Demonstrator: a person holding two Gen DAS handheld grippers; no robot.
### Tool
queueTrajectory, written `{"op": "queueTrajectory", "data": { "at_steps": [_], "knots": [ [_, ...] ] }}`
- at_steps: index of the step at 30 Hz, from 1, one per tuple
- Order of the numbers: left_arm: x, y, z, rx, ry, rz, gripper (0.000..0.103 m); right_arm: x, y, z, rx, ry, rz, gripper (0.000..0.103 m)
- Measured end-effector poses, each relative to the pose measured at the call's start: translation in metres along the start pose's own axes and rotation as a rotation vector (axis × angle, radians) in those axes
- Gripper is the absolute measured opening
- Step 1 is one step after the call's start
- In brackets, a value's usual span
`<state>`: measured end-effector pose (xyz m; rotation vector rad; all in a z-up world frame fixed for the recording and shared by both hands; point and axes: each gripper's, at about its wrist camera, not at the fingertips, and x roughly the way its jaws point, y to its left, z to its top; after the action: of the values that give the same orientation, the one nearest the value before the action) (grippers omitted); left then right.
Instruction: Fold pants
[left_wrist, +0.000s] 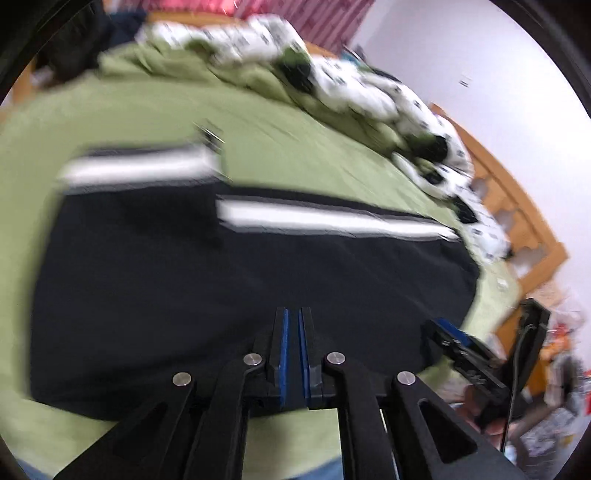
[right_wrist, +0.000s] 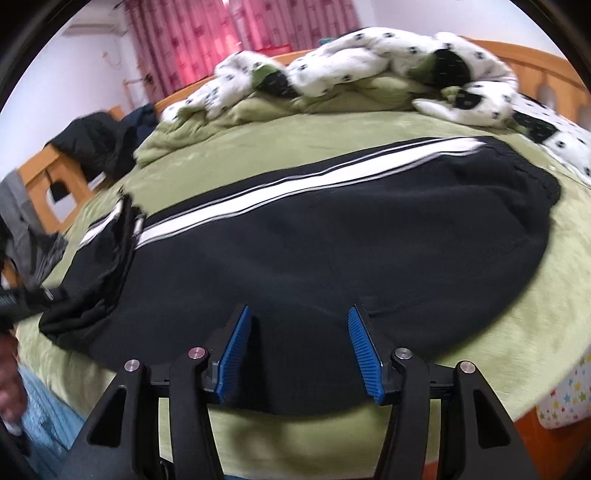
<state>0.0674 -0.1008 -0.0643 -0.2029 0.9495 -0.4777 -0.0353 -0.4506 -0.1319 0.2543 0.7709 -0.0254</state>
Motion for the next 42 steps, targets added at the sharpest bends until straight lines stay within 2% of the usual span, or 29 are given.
{"op": "queueTrajectory", "data": {
  "at_steps": [1, 2, 3, 5, 8, 9, 11, 13, 16, 19, 23, 26, 28, 31, 34, 36, 38, 40, 42],
  "knots": [
    [-0.011, 0.012, 0.004, 0.006, -0.025, 0.039, 0.007, 0.004, 0.01, 0.004, -0.009, 0.004, 0.014, 0.068],
    [-0.023, 0.027, 0.007, 0.002, -0.048, 0.083, 0.015, 0.006, 0.018, 0.009, -0.018, -0.005, 0.013, 0.075],
    [-0.028, 0.039, 0.01, -0.01, -0.062, 0.112, 0.034, 0.01, 0.03, 0.016, -0.027, -0.018, 0.042, 0.077],
    [-0.044, 0.069, 0.011, -0.058, -0.096, 0.175, 0.049, 0.017, 0.047, 0.027, -0.03, 0.014, 0.139, 0.077],
    [-0.06, 0.113, 0.01, -0.14, -0.137, 0.213, 0.049, 0.026, 0.075, 0.044, 0.003, 0.016, 0.243, 0.077],
    [-0.061, 0.125, 0.009, -0.168, -0.141, 0.221, 0.049, 0.035, 0.089, 0.048, 0.008, 0.041, 0.281, 0.077],
    [-0.064, 0.152, 0.004, -0.233, -0.154, 0.227, 0.049, 0.05, 0.109, 0.051, 0.015, 0.093, 0.304, 0.077],
    [-0.062, 0.169, -0.001, -0.274, -0.155, 0.223, 0.049, 0.075, 0.132, 0.045, 0.027, 0.171, 0.321, 0.067],
    [-0.063, 0.191, -0.009, -0.324, -0.159, 0.197, 0.049, 0.103, 0.149, 0.029, 0.074, 0.26, 0.342, 0.058],
    [-0.065, 0.203, -0.015, -0.354, -0.163, 0.179, 0.051, 0.106, 0.164, 0.019, 0.059, 0.22, 0.31, 0.059],
    [-0.068, 0.217, -0.024, -0.396, -0.158, 0.15, 0.051, 0.119, 0.181, 0.02, 0.104, 0.246, 0.359, 0.057],
    [-0.066, 0.217, -0.026, -0.368, -0.112, 0.135, 0.052, 0.127, 0.19, 0.021, 0.118, 0.235, 0.336, 0.054],
    [-0.061, 0.21, -0.034, -0.322, -0.039, 0.079, 0.053, 0.128, 0.195, 0.022, 0.105, 0.235, 0.328, 0.032],
    [-0.054, 0.196, -0.056, -0.249, 0.034, 0.012, 0.054, 0.126, 0.192, 0.023, 0.11, 0.238, 0.358, 0.027],
    [-0.048, 0.185, -0.076, -0.185, 0.065, 0.058, 0.056, 0.128, 0.189, 0.021, 0.126, 0.253, 0.378, 0.032],
    [-0.043, 0.177, -0.08, -0.163, 0.058, 0.106, 0.056, 0.13, 0.187, 0.02, 0.147, 0.249, 0.391, 0.035],
    [-0.039, 0.166, -0.076, -0.129, 0.031, 0.122, 0.056, 0.131, 0.188, 0.02, 0.145, 0.244, 0.385, 0.035],
    [-0.032, 0.158, -0.072, -0.118, 0.008, 0.146, 0.056, 0.128, 0.19, 0.02, 0.13, 0.23, 0.366, 0.028],
    [-0.025, 0.155, -0.07, -0.142, -0.012, 0.178, 0.056, 0.123, 0.189, 0.02, 0.122, 0.214, 0.372, 0.024]
  ]
}}
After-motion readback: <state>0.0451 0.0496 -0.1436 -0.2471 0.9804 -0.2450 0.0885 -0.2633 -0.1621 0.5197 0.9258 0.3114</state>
